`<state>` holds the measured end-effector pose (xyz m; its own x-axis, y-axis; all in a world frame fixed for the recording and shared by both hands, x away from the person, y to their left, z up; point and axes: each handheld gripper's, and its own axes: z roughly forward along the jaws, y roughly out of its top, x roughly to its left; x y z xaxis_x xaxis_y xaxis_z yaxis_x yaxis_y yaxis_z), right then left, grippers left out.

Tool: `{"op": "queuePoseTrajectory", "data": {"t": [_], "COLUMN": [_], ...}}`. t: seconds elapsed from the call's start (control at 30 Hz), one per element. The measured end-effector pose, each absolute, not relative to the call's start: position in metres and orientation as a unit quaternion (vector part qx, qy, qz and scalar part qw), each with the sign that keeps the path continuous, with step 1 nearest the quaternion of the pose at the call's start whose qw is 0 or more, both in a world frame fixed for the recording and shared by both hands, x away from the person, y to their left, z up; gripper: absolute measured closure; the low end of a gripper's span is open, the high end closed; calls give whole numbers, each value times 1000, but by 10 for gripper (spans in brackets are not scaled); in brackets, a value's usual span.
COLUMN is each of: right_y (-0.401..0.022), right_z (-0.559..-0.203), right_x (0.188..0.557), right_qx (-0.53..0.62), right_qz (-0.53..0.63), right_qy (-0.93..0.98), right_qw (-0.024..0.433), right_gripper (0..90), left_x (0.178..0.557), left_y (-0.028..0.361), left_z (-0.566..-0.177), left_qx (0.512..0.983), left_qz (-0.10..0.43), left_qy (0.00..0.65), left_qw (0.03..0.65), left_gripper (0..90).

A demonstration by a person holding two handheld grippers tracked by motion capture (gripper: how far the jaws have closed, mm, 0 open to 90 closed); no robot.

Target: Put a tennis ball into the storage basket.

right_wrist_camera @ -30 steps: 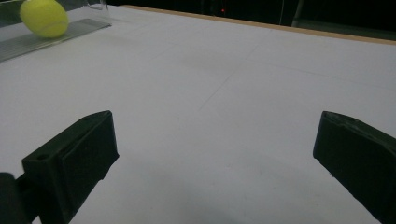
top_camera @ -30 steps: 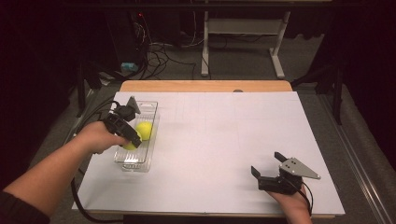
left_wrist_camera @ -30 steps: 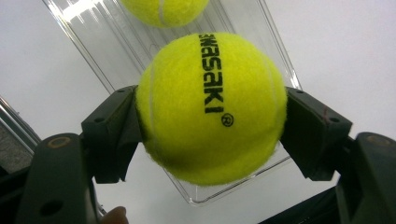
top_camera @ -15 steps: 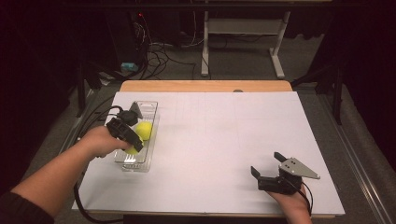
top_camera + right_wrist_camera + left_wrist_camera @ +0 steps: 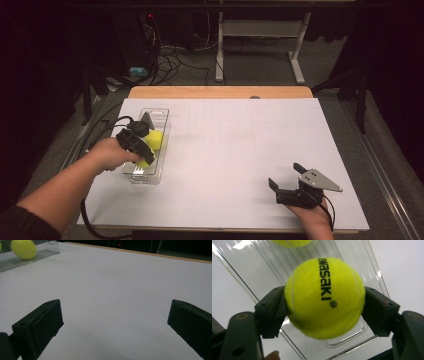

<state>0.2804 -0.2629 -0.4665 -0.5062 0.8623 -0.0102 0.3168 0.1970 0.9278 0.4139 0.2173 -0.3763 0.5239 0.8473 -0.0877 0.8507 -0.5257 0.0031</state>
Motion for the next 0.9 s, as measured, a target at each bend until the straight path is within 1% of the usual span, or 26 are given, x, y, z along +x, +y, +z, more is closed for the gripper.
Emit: {"op": "queuePoseTrajectory", "data": {"t": [0.4,0.43,0.47,0.53,0.6,0.63,0.9], "right_y": [-263,-263,-263,-263,-263,-262,-262], "right_z": [-467,-467,-466,-466,-467,-466,-466], "right_x": [280,280,280,280,280,280,280], "right_qx": [411,411,411,411,411,411,411], "right_qz": [482,482,482,482,483,482,483], "right_qy": [720,721,721,720,720,721,721], "right_qw": [281,281,281,282,282,281,281], "right_gripper": [0,0,0,0,0,0,0], "left_x": [414,414,413,413,413,413,413], "left_y": [218,218,218,218,217,217,217], "left_z": [-374,-373,-371,-368,-366,-366,-365], "left_qx": [874,873,874,875,876,875,875], "left_qz": [-38,-36,-34,-35,-40,-36,-38], "left_qy": [484,484,483,481,479,480,481], "left_qw": [27,31,38,44,45,45,43], "left_gripper": [261,244,164,70,17,7,7]}}
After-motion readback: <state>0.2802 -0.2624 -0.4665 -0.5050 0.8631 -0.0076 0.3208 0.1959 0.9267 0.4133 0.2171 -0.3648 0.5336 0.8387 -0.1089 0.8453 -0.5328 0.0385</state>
